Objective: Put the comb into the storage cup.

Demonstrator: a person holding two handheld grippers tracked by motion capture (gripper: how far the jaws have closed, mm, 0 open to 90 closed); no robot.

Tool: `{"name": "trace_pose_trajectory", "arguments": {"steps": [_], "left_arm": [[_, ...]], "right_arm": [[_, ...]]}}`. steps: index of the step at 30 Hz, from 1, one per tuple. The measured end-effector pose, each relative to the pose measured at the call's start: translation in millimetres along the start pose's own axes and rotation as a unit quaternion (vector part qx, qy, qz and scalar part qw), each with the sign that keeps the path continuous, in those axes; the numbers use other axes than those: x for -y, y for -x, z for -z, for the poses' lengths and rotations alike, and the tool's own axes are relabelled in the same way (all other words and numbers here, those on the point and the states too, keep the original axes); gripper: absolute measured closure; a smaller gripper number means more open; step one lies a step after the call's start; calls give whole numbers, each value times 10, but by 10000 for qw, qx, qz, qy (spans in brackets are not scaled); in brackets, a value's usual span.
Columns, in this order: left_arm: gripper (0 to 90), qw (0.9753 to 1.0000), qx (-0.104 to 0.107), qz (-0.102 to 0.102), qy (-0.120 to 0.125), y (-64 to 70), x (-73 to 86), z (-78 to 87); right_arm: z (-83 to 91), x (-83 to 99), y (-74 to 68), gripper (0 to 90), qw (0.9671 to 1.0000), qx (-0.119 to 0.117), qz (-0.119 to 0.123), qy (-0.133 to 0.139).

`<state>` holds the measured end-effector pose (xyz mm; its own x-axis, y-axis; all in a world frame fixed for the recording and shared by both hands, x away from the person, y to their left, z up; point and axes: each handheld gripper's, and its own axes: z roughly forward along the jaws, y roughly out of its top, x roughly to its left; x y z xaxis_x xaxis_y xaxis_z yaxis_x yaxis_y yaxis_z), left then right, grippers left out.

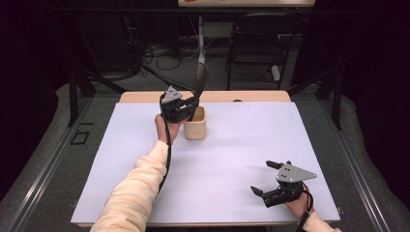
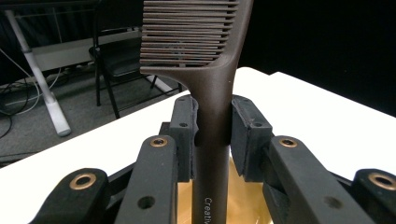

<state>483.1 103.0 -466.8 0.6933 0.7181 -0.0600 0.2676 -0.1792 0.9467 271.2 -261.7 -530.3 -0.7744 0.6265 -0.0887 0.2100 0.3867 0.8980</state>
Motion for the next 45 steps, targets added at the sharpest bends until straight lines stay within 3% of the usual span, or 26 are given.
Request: {"name": "trace_pose_trajectory", "arguments": {"steps": [45], "left_arm": [[719,9991,14,-191,-380,51,97,-90]], "right_arm": [[3,1,4,0,10000,-8,11,26]]}}
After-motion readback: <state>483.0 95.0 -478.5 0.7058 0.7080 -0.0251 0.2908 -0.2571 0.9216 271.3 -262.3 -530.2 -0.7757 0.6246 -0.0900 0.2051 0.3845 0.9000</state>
